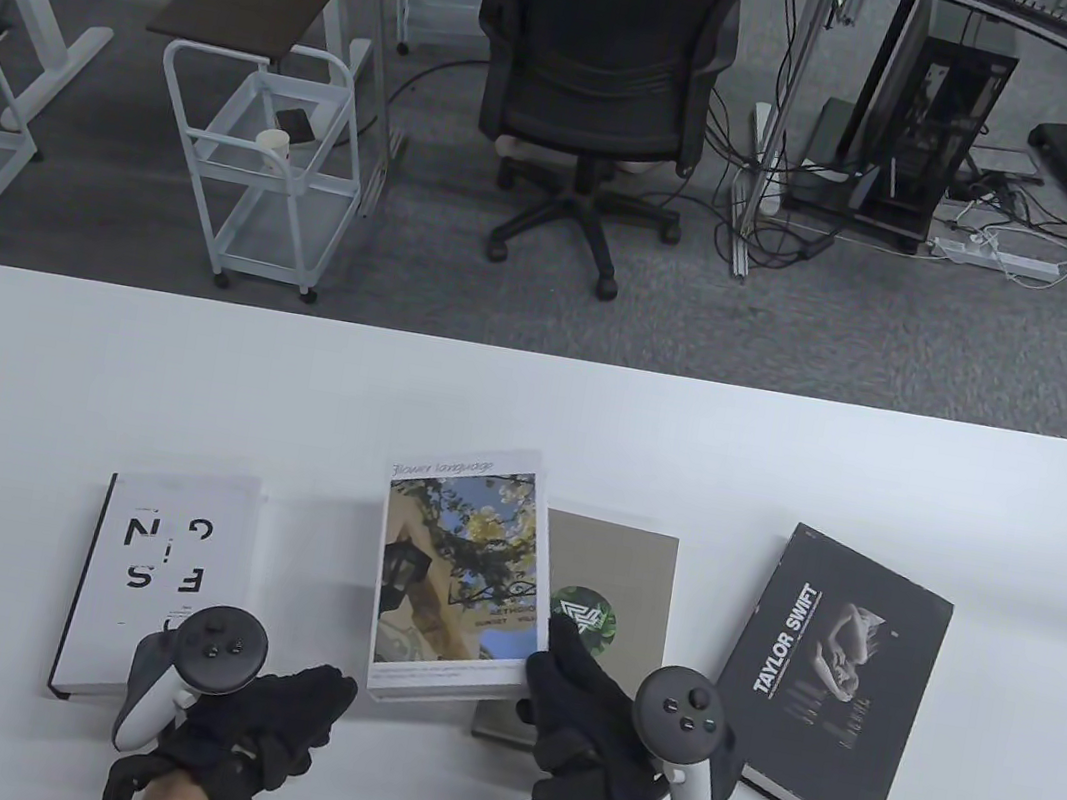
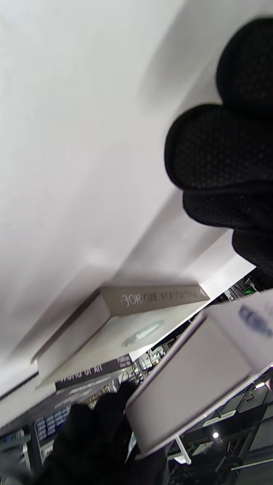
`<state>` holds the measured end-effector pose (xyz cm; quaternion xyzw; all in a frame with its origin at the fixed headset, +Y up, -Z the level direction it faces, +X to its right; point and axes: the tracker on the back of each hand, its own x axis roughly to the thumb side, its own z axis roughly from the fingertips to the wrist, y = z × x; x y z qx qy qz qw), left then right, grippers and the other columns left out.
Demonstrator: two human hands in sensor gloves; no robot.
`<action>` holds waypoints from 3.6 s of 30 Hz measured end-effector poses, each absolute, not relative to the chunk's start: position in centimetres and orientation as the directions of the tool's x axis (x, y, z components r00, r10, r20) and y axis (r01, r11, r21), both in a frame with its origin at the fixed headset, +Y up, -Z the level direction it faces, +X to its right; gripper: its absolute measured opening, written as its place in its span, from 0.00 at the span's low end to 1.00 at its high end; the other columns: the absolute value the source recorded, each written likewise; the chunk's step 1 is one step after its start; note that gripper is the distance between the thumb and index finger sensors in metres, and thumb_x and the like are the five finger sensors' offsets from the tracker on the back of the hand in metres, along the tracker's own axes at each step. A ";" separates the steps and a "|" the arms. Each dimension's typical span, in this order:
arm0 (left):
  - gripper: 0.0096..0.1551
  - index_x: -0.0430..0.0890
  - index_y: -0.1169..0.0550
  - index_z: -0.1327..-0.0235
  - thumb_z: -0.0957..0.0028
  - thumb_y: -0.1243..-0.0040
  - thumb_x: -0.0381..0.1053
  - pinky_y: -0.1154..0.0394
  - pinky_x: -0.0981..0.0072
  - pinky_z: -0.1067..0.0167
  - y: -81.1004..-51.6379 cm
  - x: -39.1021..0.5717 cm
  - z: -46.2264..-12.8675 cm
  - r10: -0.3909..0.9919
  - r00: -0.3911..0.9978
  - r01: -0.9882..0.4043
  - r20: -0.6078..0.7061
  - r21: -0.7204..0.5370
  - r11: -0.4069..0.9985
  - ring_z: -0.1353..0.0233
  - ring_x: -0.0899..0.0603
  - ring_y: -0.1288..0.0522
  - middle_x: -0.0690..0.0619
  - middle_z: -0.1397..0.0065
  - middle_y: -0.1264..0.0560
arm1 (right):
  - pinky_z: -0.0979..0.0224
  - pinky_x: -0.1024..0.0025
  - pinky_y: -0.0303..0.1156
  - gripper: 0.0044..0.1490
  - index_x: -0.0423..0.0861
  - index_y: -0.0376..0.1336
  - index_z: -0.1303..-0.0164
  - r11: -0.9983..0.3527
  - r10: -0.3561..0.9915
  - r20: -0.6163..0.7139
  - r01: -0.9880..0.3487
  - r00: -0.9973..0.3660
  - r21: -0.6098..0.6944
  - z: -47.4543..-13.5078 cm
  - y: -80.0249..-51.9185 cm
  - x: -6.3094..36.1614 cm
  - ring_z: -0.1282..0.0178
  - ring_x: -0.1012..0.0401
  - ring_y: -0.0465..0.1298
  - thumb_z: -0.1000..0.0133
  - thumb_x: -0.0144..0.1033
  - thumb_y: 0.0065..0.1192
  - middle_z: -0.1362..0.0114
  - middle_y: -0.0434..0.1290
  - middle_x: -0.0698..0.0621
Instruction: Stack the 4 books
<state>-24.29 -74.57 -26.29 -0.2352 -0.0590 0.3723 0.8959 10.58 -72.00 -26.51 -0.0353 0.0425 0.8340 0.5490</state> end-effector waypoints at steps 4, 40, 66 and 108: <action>0.48 0.35 0.33 0.29 0.49 0.59 0.70 0.23 0.40 0.51 -75.1 -24.5 -26.4 0.704 0.703 -0.653 -0.104 -0.488 0.580 0.51 0.37 0.15 0.36 0.40 0.22 | 0.49 0.57 0.82 0.35 0.37 0.56 0.18 -0.374 0.917 -0.167 -0.926 -0.363 -0.041 -26.6 -72.4 13.5 0.51 0.43 0.82 0.32 0.38 0.60 0.33 0.71 0.23; 0.48 0.35 0.31 0.30 0.49 0.59 0.70 0.23 0.39 0.52 -75.4 -24.8 -26.5 0.696 0.704 -0.652 -0.138 -0.513 0.558 0.52 0.36 0.15 0.36 0.41 0.21 | 0.56 0.65 0.80 0.35 0.37 0.56 0.17 -0.624 0.714 -0.342 -0.777 -0.611 0.085 -26.3 -72.4 18.1 0.58 0.49 0.83 0.31 0.40 0.57 0.34 0.74 0.26; 0.48 0.35 0.31 0.30 0.49 0.59 0.69 0.23 0.39 0.52 -75.8 -24.1 -26.4 0.677 0.726 -0.620 -0.120 -0.541 0.568 0.52 0.36 0.15 0.35 0.41 0.21 | 0.54 0.65 0.79 0.35 0.35 0.62 0.22 -0.836 0.539 -0.253 -0.547 -0.804 -0.042 -26.1 -70.4 16.5 0.54 0.47 0.82 0.32 0.44 0.62 0.34 0.75 0.34; 0.46 0.38 0.30 0.30 0.48 0.59 0.70 0.24 0.39 0.47 -70.4 -11.1 -24.6 0.517 0.771 -0.305 0.372 -0.497 0.812 0.45 0.36 0.16 0.39 0.36 0.23 | 0.17 0.35 0.53 0.36 0.50 0.53 0.16 -0.924 0.057 -0.259 -0.149 -0.964 0.351 -25.5 -72.4 25.9 0.14 0.46 0.51 0.32 0.56 0.43 0.14 0.55 0.45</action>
